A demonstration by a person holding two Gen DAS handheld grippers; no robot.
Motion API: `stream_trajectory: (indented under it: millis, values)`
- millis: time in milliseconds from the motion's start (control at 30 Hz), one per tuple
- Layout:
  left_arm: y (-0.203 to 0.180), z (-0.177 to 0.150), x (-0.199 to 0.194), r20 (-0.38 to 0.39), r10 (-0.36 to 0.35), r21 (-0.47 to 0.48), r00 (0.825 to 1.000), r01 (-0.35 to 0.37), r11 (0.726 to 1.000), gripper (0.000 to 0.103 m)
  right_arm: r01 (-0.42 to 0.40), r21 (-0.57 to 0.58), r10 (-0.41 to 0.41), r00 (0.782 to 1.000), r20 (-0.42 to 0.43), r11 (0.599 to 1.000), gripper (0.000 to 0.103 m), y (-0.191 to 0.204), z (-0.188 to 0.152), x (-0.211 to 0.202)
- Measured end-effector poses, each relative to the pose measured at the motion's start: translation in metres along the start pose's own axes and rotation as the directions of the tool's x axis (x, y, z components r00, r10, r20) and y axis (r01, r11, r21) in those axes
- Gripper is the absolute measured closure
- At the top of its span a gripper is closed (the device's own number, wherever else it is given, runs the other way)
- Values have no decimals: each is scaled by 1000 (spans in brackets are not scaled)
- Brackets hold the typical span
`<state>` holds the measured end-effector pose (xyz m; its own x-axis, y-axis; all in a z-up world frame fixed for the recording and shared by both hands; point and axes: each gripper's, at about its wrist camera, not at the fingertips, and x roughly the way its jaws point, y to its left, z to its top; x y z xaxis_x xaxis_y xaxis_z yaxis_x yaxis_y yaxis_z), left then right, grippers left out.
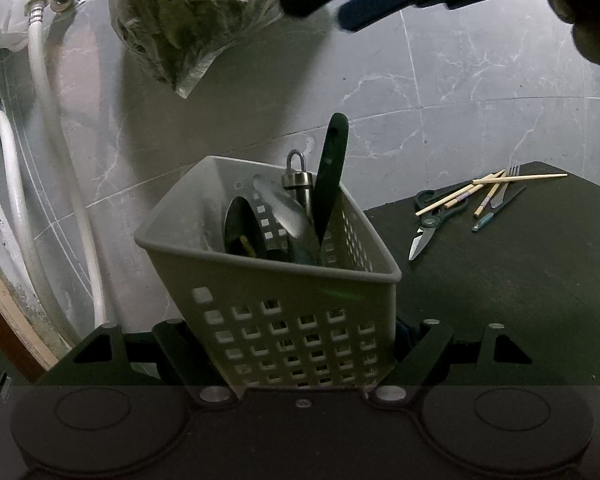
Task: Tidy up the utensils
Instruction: 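Carry the silver spoon over the basket and release it with the right tool, then reach the right tool to the chopstick pile and grasp a silver fork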
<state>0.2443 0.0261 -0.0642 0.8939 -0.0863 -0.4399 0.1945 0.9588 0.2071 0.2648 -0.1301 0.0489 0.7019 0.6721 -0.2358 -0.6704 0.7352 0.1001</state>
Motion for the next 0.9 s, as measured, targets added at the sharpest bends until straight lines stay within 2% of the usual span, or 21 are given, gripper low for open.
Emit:
stream_trajectory:
  millis: [133, 333, 433, 600, 900]
  values:
    - [0, 0, 0, 0, 0, 0, 1000, 0, 1000, 21, 57, 44, -58, 998, 29, 997, 34, -13, 1, -15]
    - [-1, 0, 0, -2, 1, 0, 1000, -1, 1000, 21, 181, 110, -184, 983, 18, 977, 9, -41, -8, -34]
    - [-1, 0, 1, -3, 2, 3, 1000, -2, 1000, 21, 264, 153, -263, 964, -26, 952, 5, -60, -20, -41]
    - [-4, 3, 2, -14, 9, 6, 1000, -9, 1000, 21, 388, 247, -375, 922, -98, 888, 2, -94, -38, -58]
    - [-17, 13, 5, -48, 41, 10, 998, -41, 999, 21, 506, 326, -465, 863, -200, 799, 0, -158, -74, -70]
